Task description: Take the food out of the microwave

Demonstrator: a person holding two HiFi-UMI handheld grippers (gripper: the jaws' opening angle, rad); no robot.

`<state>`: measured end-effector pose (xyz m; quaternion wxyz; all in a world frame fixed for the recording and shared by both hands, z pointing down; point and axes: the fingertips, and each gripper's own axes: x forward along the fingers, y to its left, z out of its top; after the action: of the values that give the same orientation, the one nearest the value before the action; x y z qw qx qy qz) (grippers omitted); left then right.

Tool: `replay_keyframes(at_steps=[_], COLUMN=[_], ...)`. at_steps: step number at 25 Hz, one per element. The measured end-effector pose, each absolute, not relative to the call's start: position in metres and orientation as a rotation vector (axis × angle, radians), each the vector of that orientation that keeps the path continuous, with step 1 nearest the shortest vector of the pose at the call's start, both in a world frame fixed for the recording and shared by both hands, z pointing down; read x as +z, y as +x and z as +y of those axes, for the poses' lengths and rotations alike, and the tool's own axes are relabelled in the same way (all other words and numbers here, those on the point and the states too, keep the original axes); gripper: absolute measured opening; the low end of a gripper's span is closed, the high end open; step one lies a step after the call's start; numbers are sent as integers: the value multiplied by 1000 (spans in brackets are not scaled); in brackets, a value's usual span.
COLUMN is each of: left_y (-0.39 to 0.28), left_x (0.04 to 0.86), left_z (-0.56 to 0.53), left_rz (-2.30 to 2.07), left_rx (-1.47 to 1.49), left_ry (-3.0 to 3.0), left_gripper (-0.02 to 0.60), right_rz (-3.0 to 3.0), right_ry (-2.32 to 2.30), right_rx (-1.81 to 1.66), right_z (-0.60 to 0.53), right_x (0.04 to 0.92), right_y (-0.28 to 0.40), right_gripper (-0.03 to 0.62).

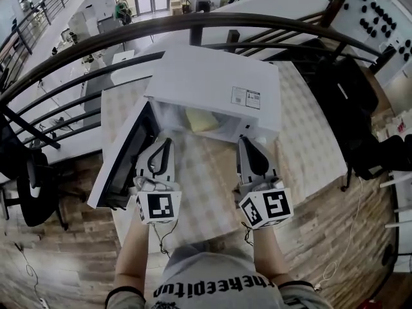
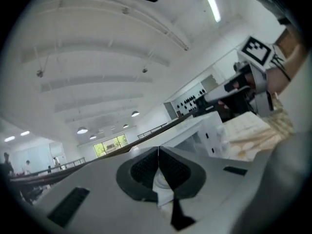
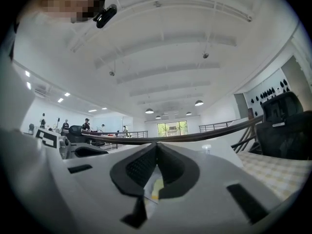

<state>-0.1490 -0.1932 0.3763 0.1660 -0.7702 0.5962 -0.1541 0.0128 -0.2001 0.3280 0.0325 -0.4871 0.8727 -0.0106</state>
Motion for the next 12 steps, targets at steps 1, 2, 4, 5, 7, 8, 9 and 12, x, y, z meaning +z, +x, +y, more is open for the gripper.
replay_keyframes(at_steps=[1, 2, 4, 5, 7, 8, 9, 12], left_y=[-144, -139, -130, -127, -122, -120, -118, -112], left_x=[386, 396, 417, 426, 441, 449, 456, 476], left_z=[-199, -203, -211, -215, -223, -227, -231, -242], left_rz=[1642, 1591, 1513, 1486, 1439, 1416, 1391, 1319], left_rx=[-481, -518, -580, -608, -668, -697, -726, -797], left_ry=[-2181, -2180, -2197, -2201, -2187, -2173, -2159, -2134], left_gripper=[9, 11, 11, 12, 12, 12, 12, 12], right_rz=[2690, 2695, 2707, 2713, 2722, 2725, 2727, 2726], right_ry=[-1505, -1509, -1513, -1516, -1523, -1527, -1532, -1550], right_rx=[-41, -48, -58, -62, -69, -73, -77, -85], right_z=[-202, -204, -207, -208, -211, -212, -213, -215], right_x=[332, 336, 344, 347, 353, 356, 359, 365], right_y=[11, 9, 5, 3, 1, 0, 0, 1], right_gripper=[5, 5, 5, 5, 5, 5, 5, 5])
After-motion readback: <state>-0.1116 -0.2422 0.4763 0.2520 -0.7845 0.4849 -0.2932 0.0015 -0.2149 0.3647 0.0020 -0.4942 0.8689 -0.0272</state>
